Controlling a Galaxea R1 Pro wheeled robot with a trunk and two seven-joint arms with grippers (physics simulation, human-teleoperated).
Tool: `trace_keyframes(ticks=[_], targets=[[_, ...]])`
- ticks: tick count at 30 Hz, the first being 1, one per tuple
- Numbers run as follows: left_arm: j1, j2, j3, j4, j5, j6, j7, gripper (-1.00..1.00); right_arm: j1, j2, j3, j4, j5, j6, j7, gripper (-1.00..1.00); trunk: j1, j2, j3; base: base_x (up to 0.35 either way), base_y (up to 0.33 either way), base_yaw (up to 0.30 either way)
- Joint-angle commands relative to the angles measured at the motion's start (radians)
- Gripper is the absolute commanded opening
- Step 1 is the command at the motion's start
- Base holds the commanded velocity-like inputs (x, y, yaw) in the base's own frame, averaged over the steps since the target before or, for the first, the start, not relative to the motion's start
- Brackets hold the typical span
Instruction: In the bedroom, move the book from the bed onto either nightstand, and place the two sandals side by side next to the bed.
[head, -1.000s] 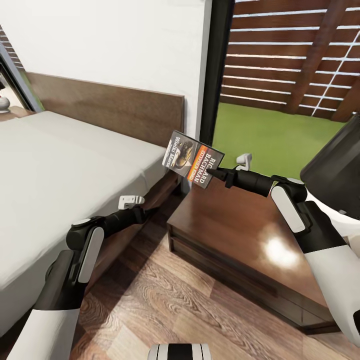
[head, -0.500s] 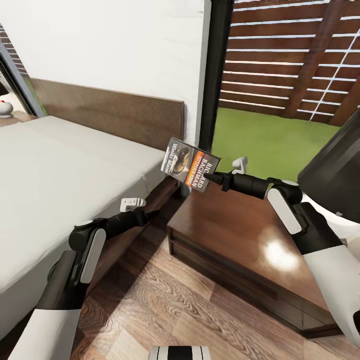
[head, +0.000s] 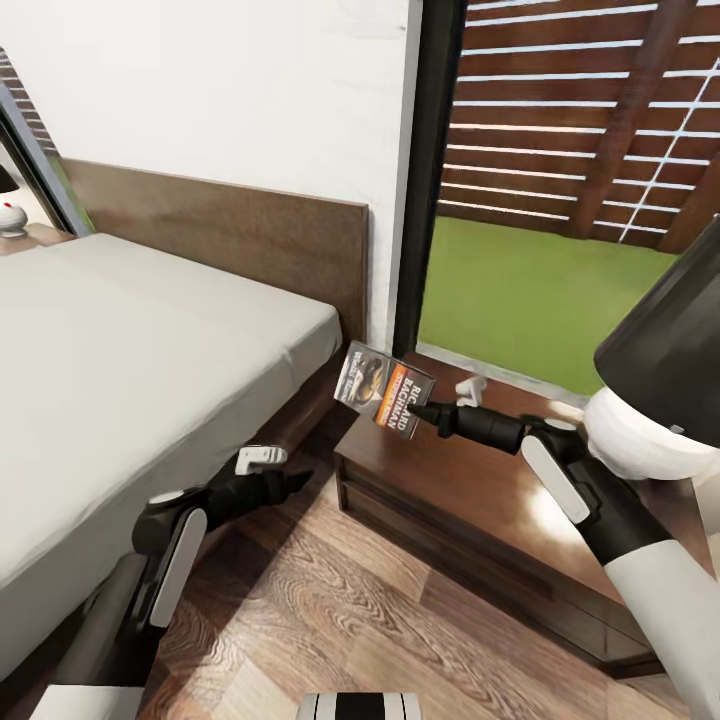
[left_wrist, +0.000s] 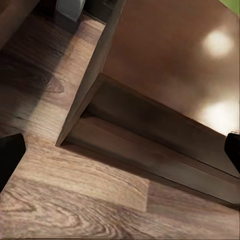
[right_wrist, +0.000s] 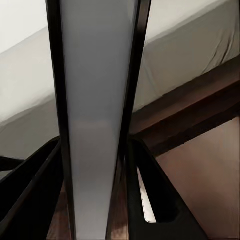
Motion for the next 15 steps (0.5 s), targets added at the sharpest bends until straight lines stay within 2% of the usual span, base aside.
trace_keyframes(ticks=[1,7,11,15], targets=[[0.012,0.005,0.002,0.001,0.003,-0.013,0.003,1.00,0.005,-0.001,0.001,0.000,-0.012,0.004,-0.004,-1.00,0.000,0.000,-0.001,0.000,0.000,0.000],[0.073,0.015,0.004,-0.007,-0.001,-0.069,0.067,1.00,0.013,-0.001,0.001,0.002,-0.013,0.001,-0.007,-1.00,0.000,0.000,-0.001,0.000,0.000,0.000],[0.126,0.016,0.004,-0.013,-0.004,-0.155,0.128,1.00,0.037,0.000,0.001,-0.001,-0.013,0.000,-0.008,-1.00,0.000,0.000,-0.001,0.000,0.000,0.000],[0.146,0.018,0.004,-0.009,-0.006,-0.223,0.151,1.00,0.057,0.000,-0.001,-0.004,-0.012,0.002,-0.008,-1.00,0.000,0.000,-0.001,0.000,0.000,0.000]])
